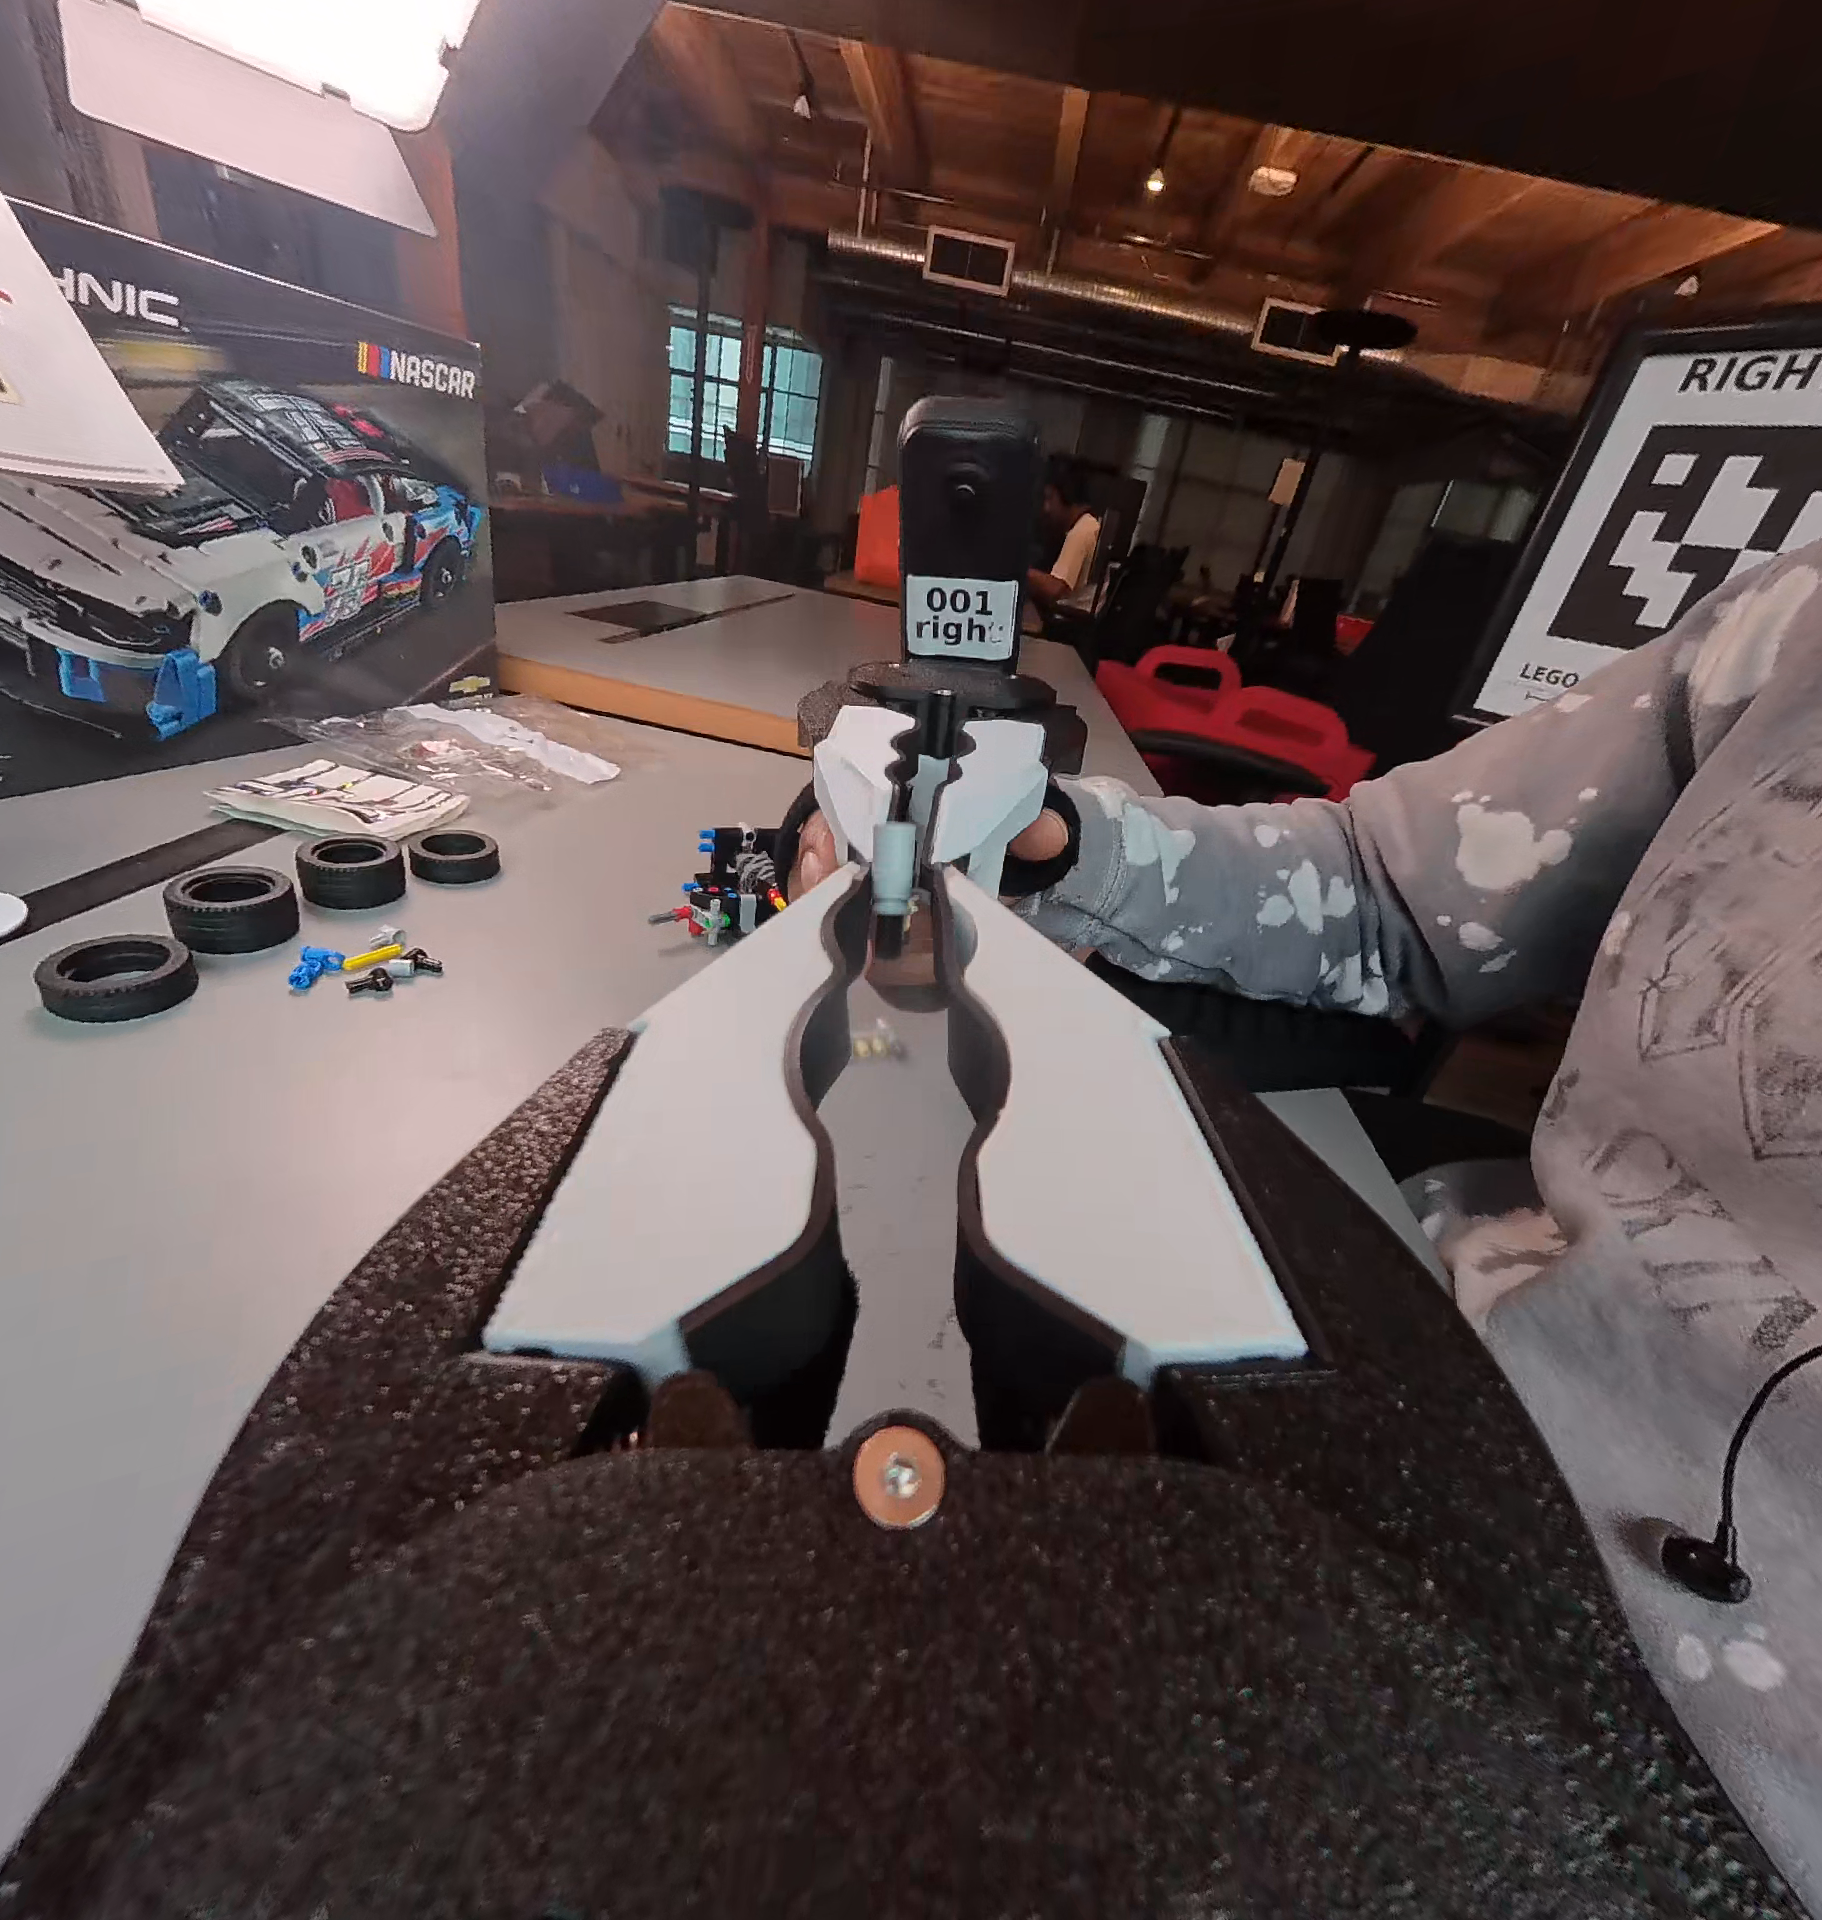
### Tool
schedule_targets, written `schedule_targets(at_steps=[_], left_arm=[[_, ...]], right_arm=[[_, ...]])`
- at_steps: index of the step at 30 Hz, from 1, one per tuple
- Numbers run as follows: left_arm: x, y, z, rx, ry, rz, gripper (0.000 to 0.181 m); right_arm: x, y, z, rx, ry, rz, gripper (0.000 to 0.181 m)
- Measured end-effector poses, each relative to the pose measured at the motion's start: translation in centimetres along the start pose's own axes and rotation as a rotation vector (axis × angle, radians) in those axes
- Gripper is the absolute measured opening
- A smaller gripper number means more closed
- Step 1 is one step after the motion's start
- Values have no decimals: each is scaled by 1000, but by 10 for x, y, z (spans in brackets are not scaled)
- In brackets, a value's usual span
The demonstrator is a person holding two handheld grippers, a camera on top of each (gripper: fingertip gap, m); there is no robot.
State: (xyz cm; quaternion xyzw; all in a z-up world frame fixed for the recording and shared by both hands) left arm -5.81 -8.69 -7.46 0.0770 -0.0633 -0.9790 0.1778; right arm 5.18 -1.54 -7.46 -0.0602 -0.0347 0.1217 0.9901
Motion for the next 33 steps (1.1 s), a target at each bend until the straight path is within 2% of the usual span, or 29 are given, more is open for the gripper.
schedule_targets(at_steps=[3,8,11,15,19,21,23,28,31,33], left_arm=[[1,1,3,1,24,7,8],[-1,1,2,28,31,-9,6],[-3,2,-2,30,-21,-9,6],[-5,4,-4,-9,-118,4,6],[-11,7,-10,-21,-175,-5,6],[-13,8,-13,-25,-201,-14,6],[-13,9,-14,-26,-204,-17,6],[-11,13,1,-6,-71,-40,4],[16,13,34,-13,141,-16,3],[30,12,43,-71,118,41,2]], right_arm=[[-3,-1,2,-56,51,11,8],[-9,-5,-10,-14,-8,10,8],[-9,-7,-14,40,-64,1,7],[0,-8,2,36,-13,18,20],[-2,-13,1,91,-30,7,18],[-4,-15,0,101,-21,4,7],[-4,-16,0,115,-17,3,7],[1,-17,12,115,34,21,6],[16,0,16,73,72,-25,6],[23,9,20,53,89,-42,6]])
Point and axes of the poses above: each gripper's, where its closed fingertips meet, x back along the fingers, z out of its top, y = z × x across the jaws, the point moved 6 cm from there along x, back along the fingers, and after that the axes turned 15 degrees about -z, right-handed, at the moved point
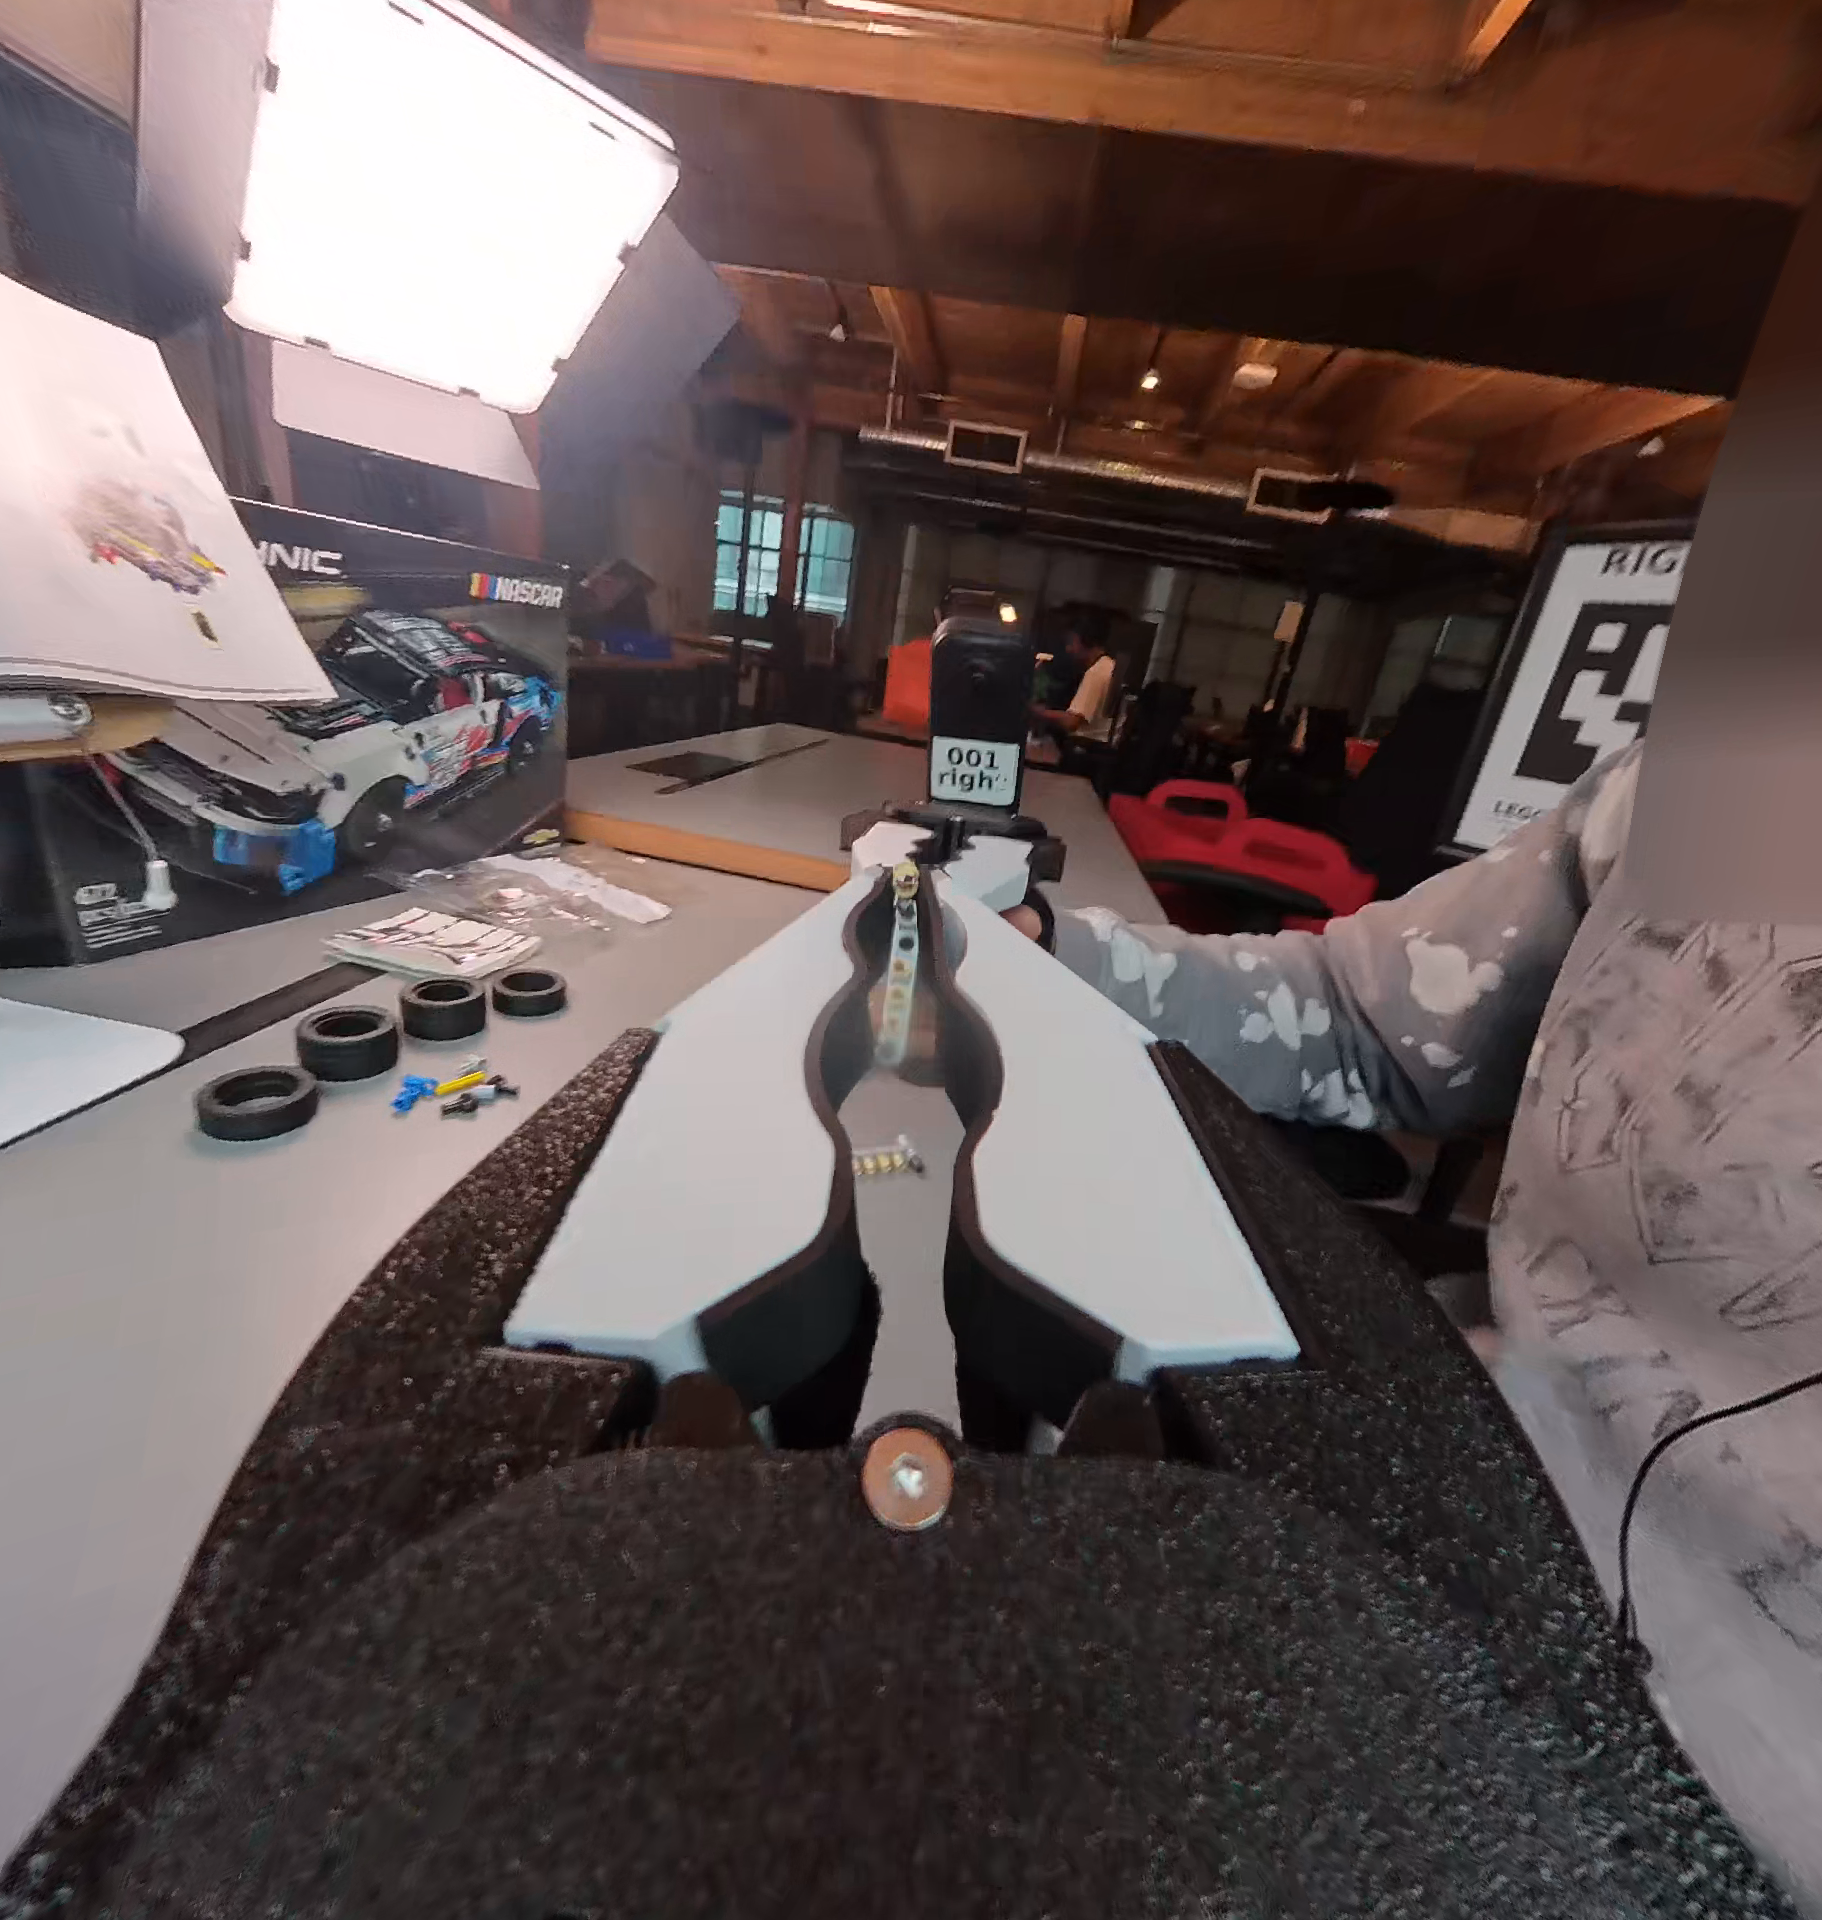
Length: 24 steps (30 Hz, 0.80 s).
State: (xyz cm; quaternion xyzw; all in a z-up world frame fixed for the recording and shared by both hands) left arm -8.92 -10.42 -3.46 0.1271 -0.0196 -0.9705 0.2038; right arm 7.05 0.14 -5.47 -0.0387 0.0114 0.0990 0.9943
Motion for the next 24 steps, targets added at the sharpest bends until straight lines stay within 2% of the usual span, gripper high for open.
schedule_targets(at_steps=[3,7,8,12,17,21,24], left_arm=[[-2,-6,-12,6,-72,41,3],[-21,-6,-45,59,-234,-7,9],[-24,-5,-48,53,-246,-15,0],[-29,-3,-57,59,-283,-35,0],[-21,-17,-67,94,-331,45,0],[-11,-26,-64,107,-296,87,0],[-8,-26,-63,140,-280,51,14]], right_arm=[[-3,0,0,2,5,4,6],[-12,-13,-14,47,-67,42,6],[-13,-16,-16,55,-75,49,6],[-14,-16,-20,77,-111,51,7],[-7,-6,-27,87,-168,33,7],[-6,-2,-33,84,-196,25,7],[-8,-5,-35,84,-210,36,7]])
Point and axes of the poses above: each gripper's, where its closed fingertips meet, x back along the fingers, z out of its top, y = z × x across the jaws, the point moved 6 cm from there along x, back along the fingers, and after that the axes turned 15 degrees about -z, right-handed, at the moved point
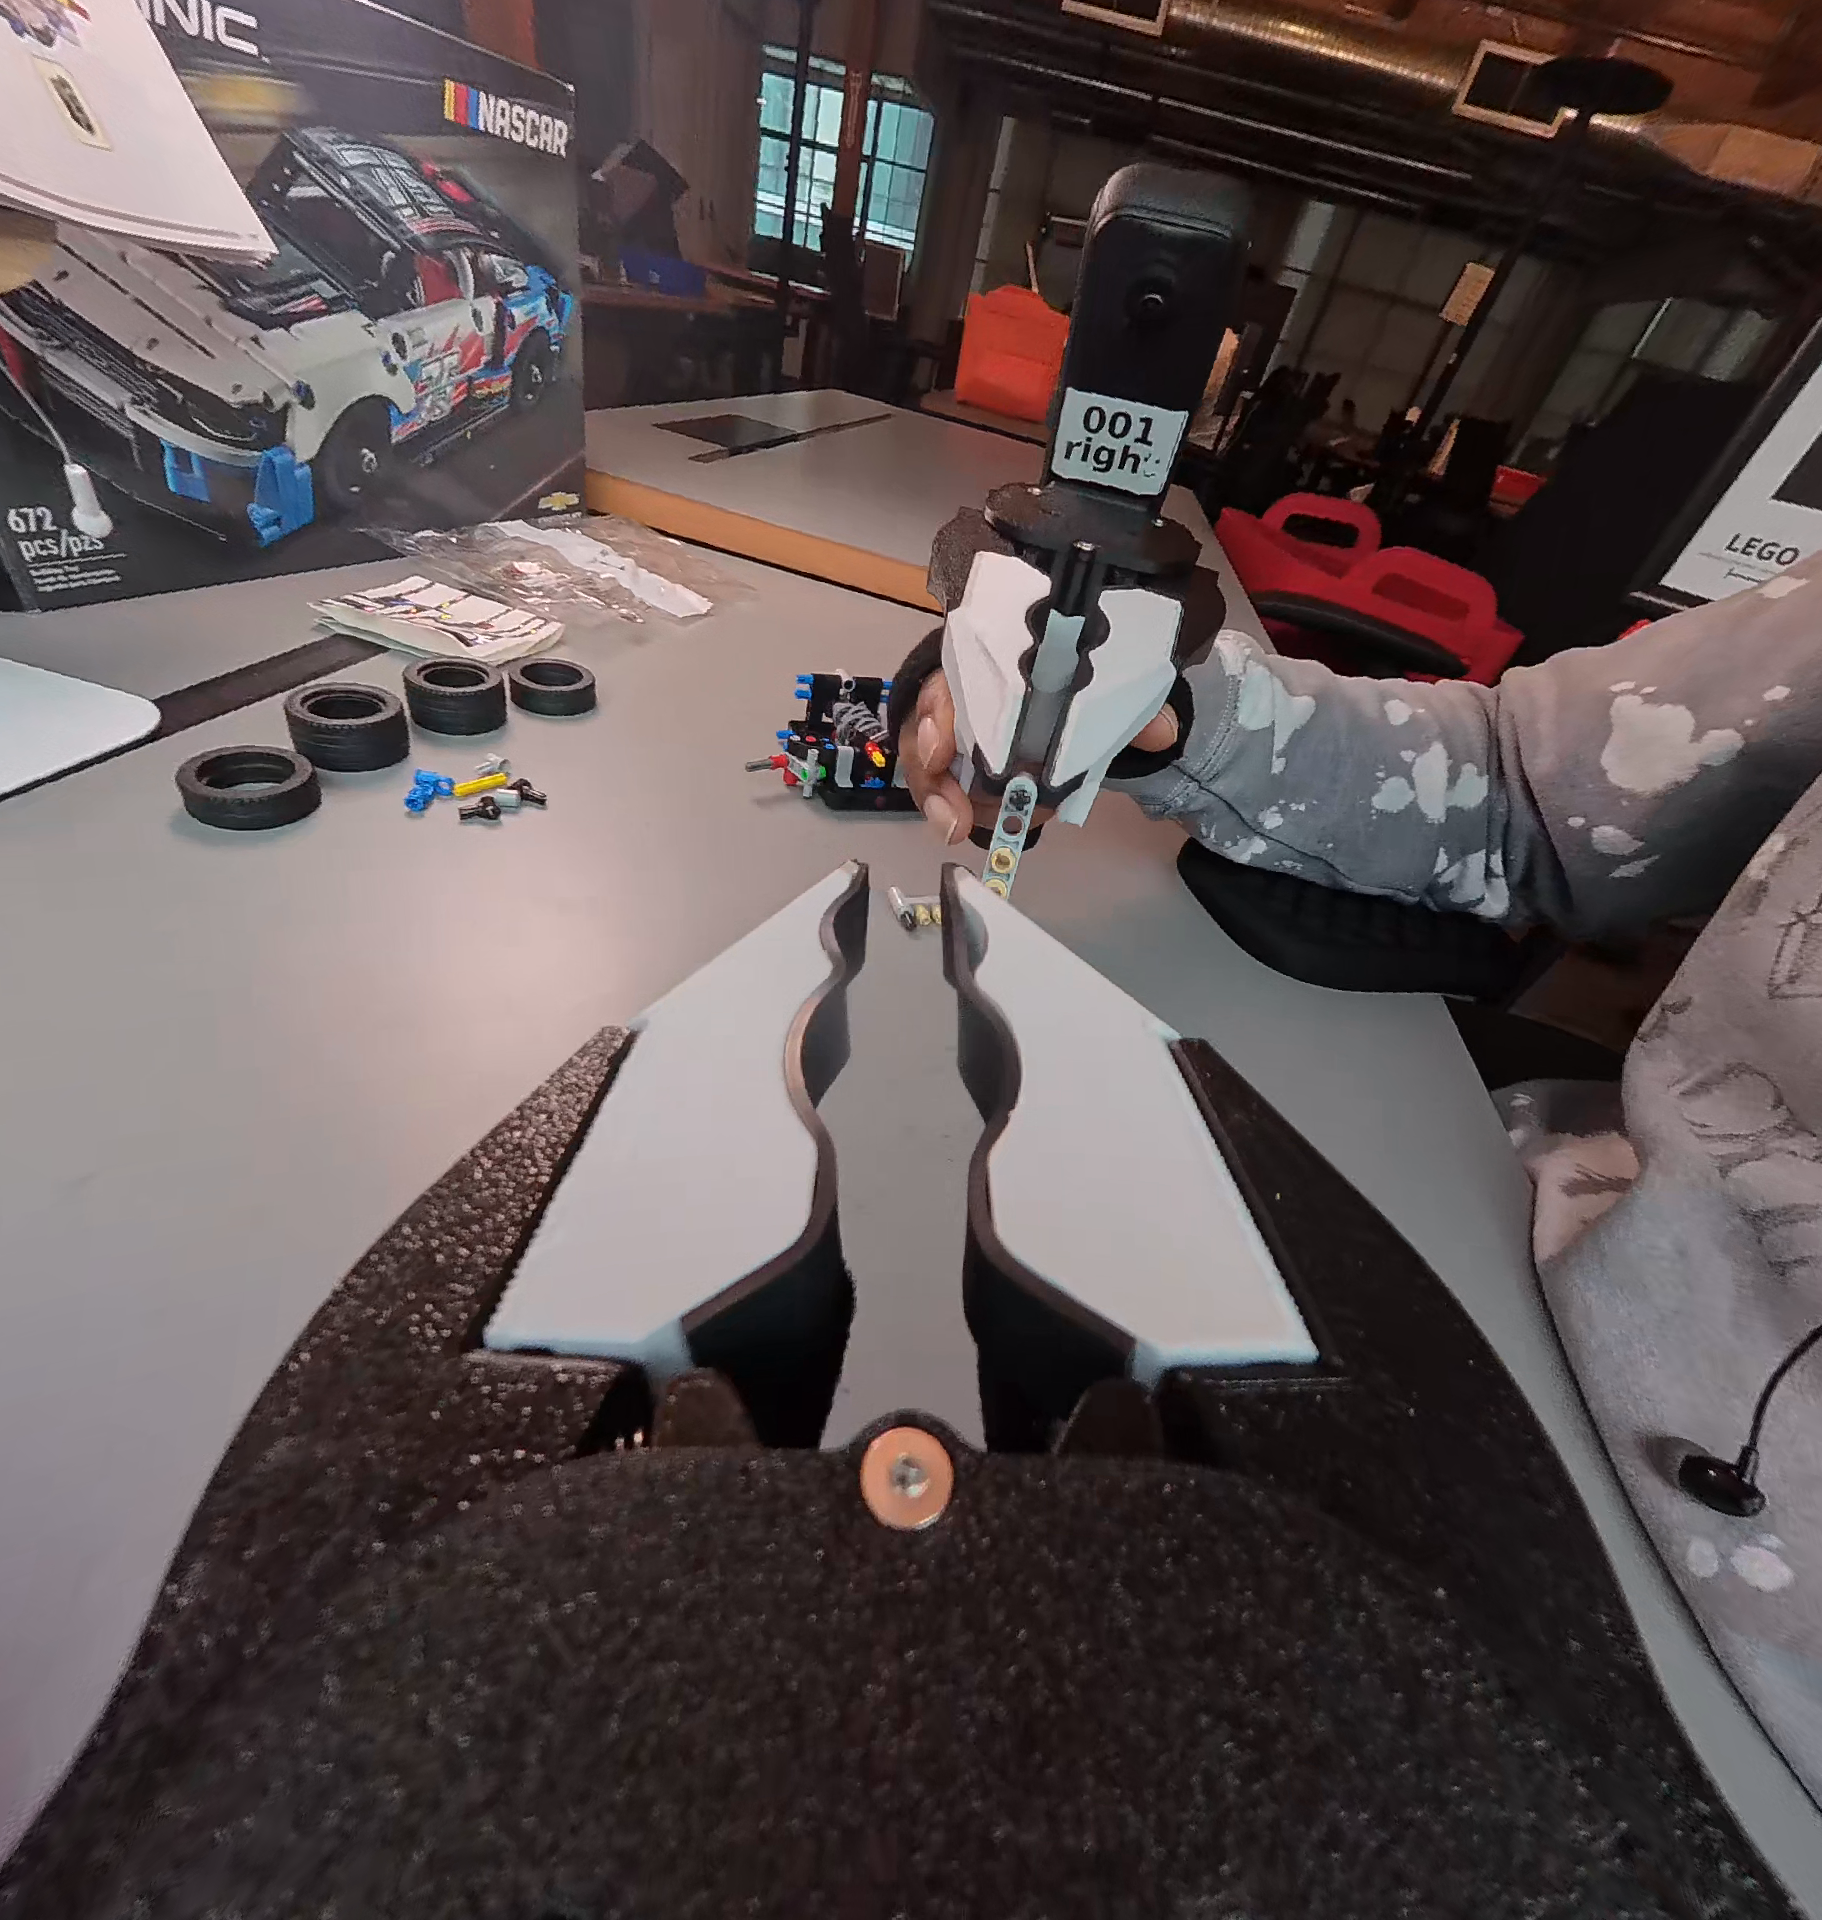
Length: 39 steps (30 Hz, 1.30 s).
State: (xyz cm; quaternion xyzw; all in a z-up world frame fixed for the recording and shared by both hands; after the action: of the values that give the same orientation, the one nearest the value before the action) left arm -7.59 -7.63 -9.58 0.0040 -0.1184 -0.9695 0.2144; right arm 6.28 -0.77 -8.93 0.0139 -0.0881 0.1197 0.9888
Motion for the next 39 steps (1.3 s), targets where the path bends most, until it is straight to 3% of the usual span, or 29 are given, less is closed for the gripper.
schedule_targets(at_steps=[5,12,28,32,35,39], left_arm=[[-16,15,-10,-8,-83,-119,25],[-30,24,-22,-61,-221,-128,12],[-33,35,-4,-126,-125,-127,4],[-4,25,14,-132,-27,-65,4],[-1,21,13,-124,-19,-60,5],[-6,15,4,-88,-55,-45,5]], right_arm=[[-10,-13,-8,28,-64,39,7],[-18,-23,-15,101,-138,46,7],[-1,-20,2,65,-52,115,6],[19,5,-1,60,-69,37,6],[14,8,2,102,-75,-33,7],[11,57,-19,205,-279,-336,7]])
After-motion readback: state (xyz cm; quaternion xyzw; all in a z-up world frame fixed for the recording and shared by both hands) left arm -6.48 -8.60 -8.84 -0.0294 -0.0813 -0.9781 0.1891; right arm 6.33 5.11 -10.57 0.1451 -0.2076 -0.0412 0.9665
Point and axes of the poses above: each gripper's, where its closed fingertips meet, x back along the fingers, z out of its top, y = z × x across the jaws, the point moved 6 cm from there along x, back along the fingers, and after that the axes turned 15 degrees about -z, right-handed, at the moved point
